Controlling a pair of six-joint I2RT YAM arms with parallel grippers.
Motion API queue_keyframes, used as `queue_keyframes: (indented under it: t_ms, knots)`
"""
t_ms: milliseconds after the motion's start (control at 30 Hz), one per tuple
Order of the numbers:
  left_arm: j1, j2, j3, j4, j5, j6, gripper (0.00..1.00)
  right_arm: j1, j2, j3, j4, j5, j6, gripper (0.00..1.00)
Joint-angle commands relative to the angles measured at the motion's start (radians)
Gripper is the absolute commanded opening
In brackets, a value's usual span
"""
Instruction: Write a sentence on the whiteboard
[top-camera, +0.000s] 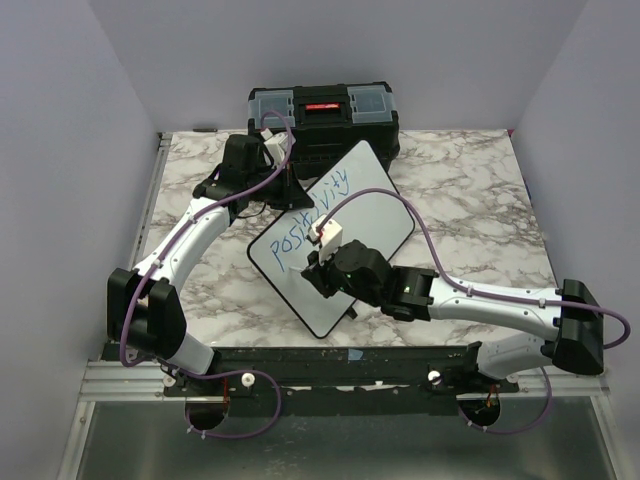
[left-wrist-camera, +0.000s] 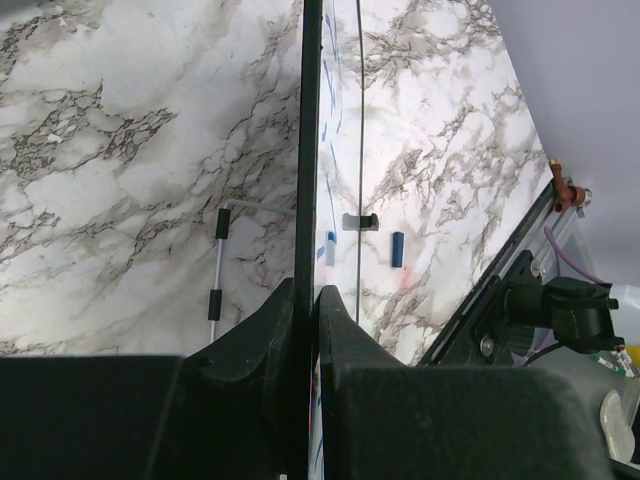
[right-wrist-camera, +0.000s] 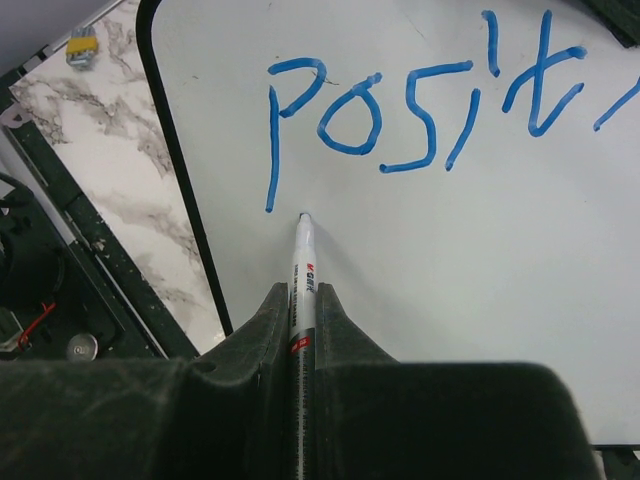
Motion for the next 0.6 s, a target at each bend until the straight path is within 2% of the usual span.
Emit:
queue_keyframes:
  t_ms: [0,567]
  knots:
    - [0.008,-0.013,-0.017,0.023,-0.088,0.059,0.00,0.007,0.005,0.001,0.009,0.035,0.014,0.01]
    - [0.012,-0.019,-0.018,0.022,-0.088,0.056,0.00,0.011,-0.053,-0.123,-0.047,-0.025,0.080,0.01]
